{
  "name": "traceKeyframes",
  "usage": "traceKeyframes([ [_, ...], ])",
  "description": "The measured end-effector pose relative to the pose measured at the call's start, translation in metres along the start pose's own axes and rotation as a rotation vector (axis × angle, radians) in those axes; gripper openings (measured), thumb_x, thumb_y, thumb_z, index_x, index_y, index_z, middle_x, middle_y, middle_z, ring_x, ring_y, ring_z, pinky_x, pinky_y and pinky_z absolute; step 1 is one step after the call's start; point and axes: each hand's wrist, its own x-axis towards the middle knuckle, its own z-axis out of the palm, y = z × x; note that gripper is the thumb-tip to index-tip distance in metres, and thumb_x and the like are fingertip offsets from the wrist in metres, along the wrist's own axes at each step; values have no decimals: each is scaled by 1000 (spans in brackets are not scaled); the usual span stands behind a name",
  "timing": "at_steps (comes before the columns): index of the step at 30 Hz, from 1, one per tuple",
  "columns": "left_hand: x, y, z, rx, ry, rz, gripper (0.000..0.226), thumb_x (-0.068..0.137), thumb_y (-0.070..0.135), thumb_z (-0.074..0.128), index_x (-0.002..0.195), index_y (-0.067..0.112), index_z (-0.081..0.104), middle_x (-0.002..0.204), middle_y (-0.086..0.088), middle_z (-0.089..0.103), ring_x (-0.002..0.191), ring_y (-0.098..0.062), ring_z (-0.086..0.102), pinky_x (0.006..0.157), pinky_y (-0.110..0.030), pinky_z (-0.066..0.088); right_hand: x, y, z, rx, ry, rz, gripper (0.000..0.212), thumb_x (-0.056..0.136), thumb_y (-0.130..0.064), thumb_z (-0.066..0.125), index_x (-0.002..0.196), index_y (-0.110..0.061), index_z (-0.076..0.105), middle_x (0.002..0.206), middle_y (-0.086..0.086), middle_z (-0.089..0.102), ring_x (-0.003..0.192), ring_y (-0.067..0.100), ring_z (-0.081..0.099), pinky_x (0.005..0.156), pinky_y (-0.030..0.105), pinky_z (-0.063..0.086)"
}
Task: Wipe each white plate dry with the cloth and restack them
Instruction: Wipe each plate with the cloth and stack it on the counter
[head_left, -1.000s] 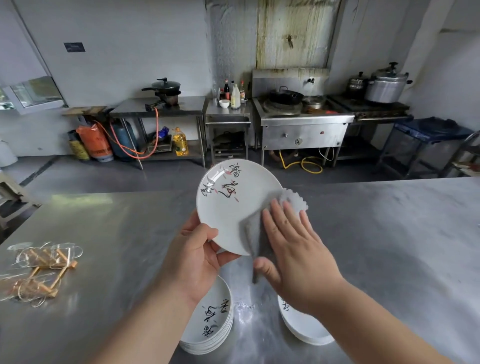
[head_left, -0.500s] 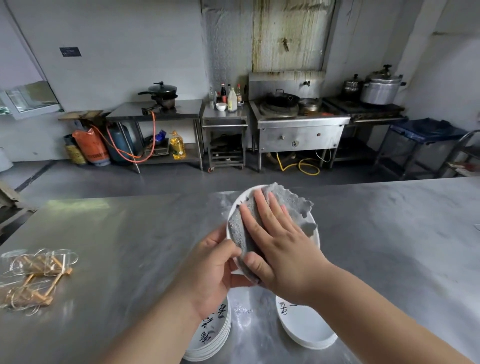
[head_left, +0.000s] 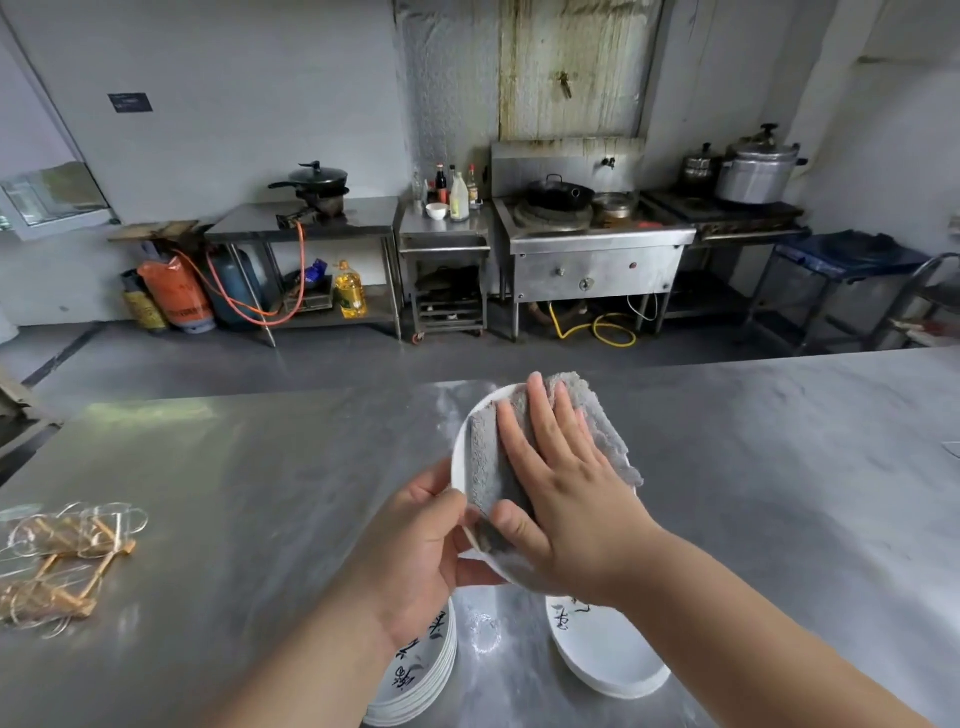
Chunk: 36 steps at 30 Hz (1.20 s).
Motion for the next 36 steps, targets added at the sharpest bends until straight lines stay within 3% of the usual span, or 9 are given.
traceKeyframes([
  [4,1,9,-3,-8,42,7,55,72,2,53,118,20,78,98,-17,72,75,-25,70,56,-38,58,-11,-4,16,88,36,-258,83,102,-70,10,167,-19,9,174,13,-9,160,37,-11,128,59,10],
  [8,-4,5,3,91,-11,-18,50,75,4,54,115,23,78,99,-18,74,78,-27,72,64,-44,61,-3,13,10,19,141,-212,74,105,-62,8,165,-21,19,174,13,4,160,38,0,128,58,11],
  [13,-1,11,3,-6,54,20,55,72,3,57,120,21,78,113,-27,71,95,-41,63,60,-48,62,9,40,-1,-69,81,86,79,97,-68,-6,165,-27,-8,171,1,-26,156,27,-28,129,49,-2],
  [16,-1,9,-5,-55,81,35,56,73,2,56,120,23,78,114,-23,76,92,-40,71,65,-52,63,-9,35,17,-30,-6,124,95,87,-79,-20,164,-22,-15,167,2,-35,152,24,-38,129,47,-7],
  [22,-3,-13,6,-6,47,-31,53,78,4,54,123,22,77,108,-21,76,88,-29,74,71,-53,62,0,28,13,-92,-10,75,95,90,-80,-7,164,-21,-15,168,5,-33,154,25,-35,129,45,-10],
  [27,-1,-5,1,-130,125,109,58,76,3,52,125,23,75,120,-21,75,90,-33,75,72,-55,62,-2,25,-1,-156,-32,240,106,79,-82,-22,163,-17,-21,163,9,-42,149,26,-43,127,43,-18],
  [30,1,-3,1,-213,189,153,59,73,2,53,124,23,75,120,-16,76,87,-30,74,61,-45,61,-31,4,16,-6,-101,226,111,75,-89,-27,160,-17,-25,159,6,-48,145,22,-48,127,42,-17],
  [33,1,-7,6,-213,249,134,55,68,2,53,112,22,79,109,-19,69,78,-30,62,46,-31,51,-41,-9,27,51,-121,192,107,74,-91,-24,155,-21,-30,158,3,-48,146,20,-47,127,41,-18],
  [36,1,-13,8,-207,168,112,54,71,-1,53,116,17,78,122,-24,73,101,-45,70,69,-54,62,-16,9,9,-2,-7,238,102,80,-83,-24,160,-21,-23,163,4,-42,149,25,-43,127,46,-16],
])
